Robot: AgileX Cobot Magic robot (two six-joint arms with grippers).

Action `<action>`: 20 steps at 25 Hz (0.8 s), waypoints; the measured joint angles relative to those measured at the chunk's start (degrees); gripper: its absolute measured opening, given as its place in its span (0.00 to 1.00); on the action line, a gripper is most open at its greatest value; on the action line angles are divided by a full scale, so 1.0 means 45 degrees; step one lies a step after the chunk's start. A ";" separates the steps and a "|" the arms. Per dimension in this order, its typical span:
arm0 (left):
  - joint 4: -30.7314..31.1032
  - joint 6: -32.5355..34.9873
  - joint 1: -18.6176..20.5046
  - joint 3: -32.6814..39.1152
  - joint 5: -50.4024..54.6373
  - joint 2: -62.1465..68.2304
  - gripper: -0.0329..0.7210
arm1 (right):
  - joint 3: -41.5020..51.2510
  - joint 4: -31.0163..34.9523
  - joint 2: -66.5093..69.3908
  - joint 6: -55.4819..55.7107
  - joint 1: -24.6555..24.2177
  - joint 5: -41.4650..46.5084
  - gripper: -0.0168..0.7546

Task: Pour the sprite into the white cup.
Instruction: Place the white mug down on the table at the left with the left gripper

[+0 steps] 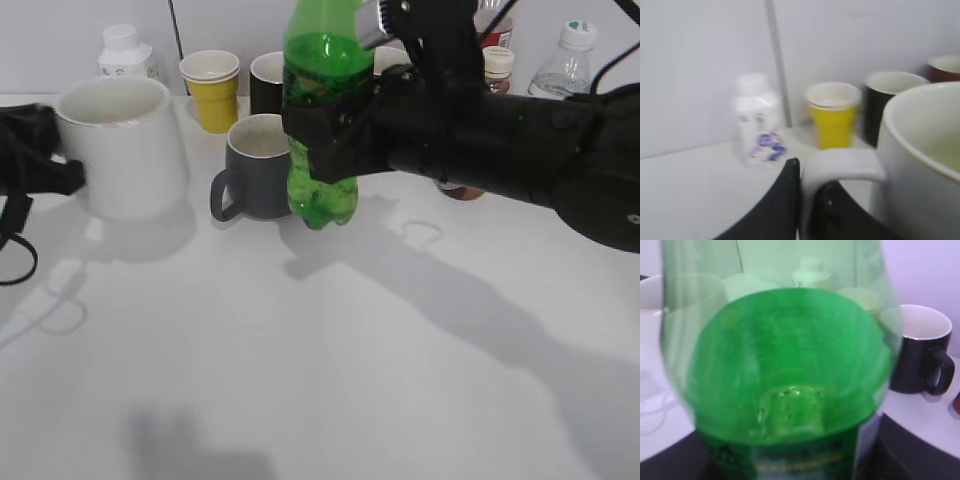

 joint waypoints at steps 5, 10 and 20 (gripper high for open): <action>-0.0240 0.0083 0.0713 -0.0576 -0.1585 0.2156 0.10 | 0.0601 -0.0025 -0.0438 0.0060 0.0000 0.0012 0.51; -0.0317 0.0083 0.1092 -0.1929 -0.1955 0.4109 0.10 | 0.0954 -0.0279 -0.0470 0.0060 0.0000 0.0024 0.51; -0.0148 0.0083 0.1252 -0.3185 -0.2063 0.5993 0.10 | 0.0954 -0.0600 -0.0470 0.0070 0.0000 0.0024 0.51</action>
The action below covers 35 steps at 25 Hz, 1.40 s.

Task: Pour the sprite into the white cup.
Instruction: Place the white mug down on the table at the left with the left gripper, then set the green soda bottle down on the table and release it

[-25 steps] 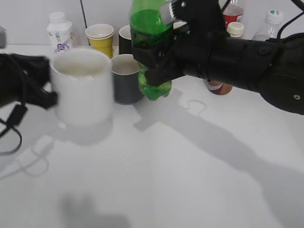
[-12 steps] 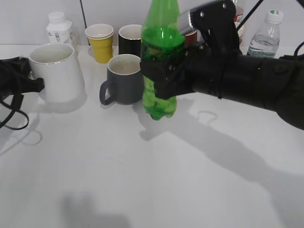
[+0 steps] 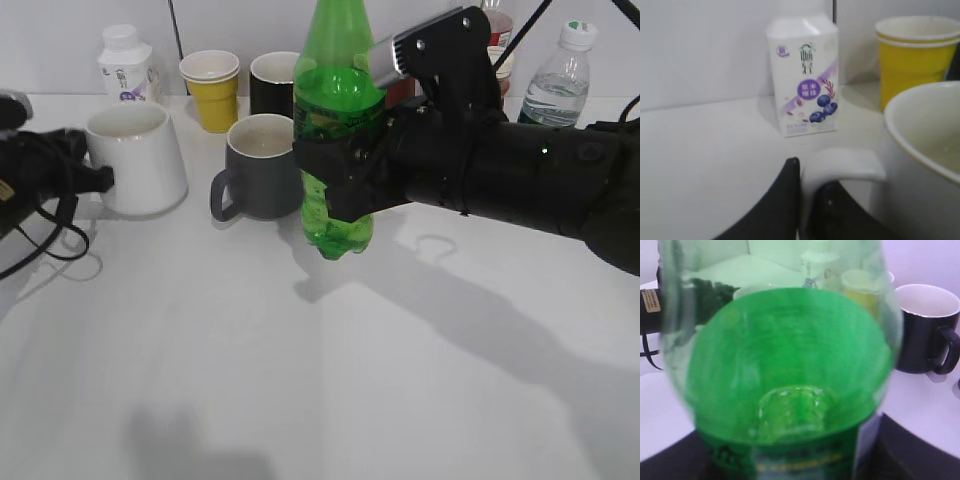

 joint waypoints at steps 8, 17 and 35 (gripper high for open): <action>0.0172 -0.0111 0.0000 0.0202 -0.0312 0.0121 0.15 | 0.0000 0.0000 0.0000 0.0000 0.0000 0.0000 0.51; 0.0517 -0.0177 0.0000 0.1400 -0.0800 -0.0491 0.22 | 0.0000 0.0023 0.0000 0.0000 -0.0013 0.0000 0.51; 0.1216 -0.0180 0.0000 0.4378 -0.1014 -0.2900 0.40 | -0.0026 0.4812 0.1640 -0.4162 -0.1243 -0.0666 0.51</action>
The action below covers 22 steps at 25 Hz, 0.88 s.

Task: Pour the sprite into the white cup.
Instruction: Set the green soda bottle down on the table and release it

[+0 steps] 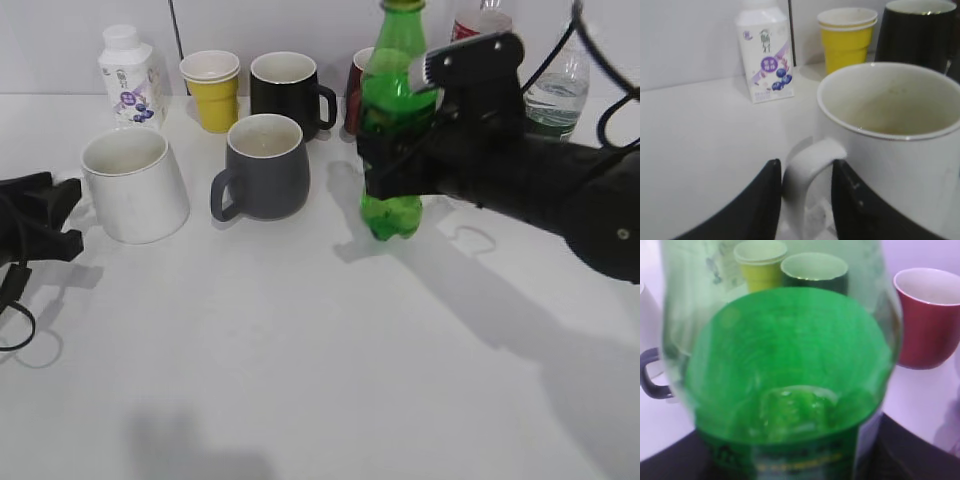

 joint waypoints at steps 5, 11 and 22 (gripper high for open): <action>0.0000 -0.0026 0.0000 0.0016 -0.0004 0.0000 0.52 | 0.0000 0.0000 0.0074 -0.0127 0.0000 -0.0601 0.51; -0.0061 -0.0026 0.0000 0.0224 0.0135 -0.0328 0.56 | -0.0014 0.1498 0.0074 -0.1290 -0.0270 -0.0953 0.51; 0.0077 -0.0026 0.0000 0.1241 0.0473 -0.2589 0.56 | -0.1141 0.0365 0.0560 -0.0675 -0.1347 -0.1600 0.51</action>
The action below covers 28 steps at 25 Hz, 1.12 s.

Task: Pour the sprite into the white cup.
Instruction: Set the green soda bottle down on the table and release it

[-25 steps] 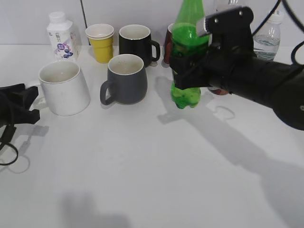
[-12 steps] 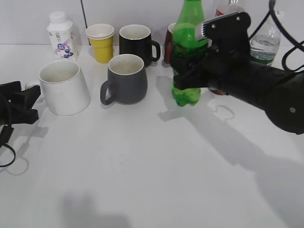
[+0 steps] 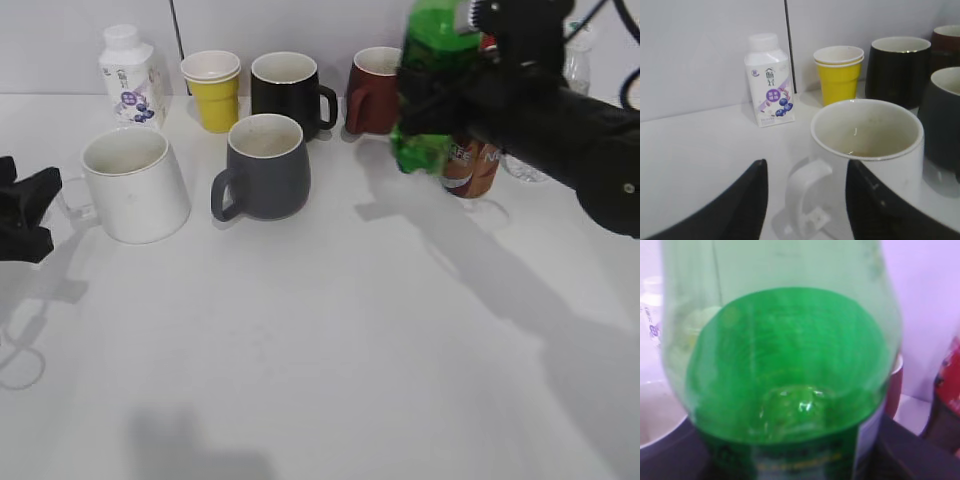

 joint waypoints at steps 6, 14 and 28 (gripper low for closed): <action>0.0084 0.0000 0.0000 0.0007 0.1369 -0.0725 0.56 | -0.0279 -0.0360 0.0789 0.0936 0.0000 -0.0110 0.51; 0.0108 0.0000 0.0000 0.0031 0.1560 -0.0835 0.56 | -0.0279 -0.1994 0.1495 0.2331 0.0000 0.0030 0.51; 0.0130 -0.0003 0.0000 -0.0022 0.2402 -0.2028 0.56 | -0.0555 -0.2809 0.0175 0.2217 0.0039 0.0362 0.83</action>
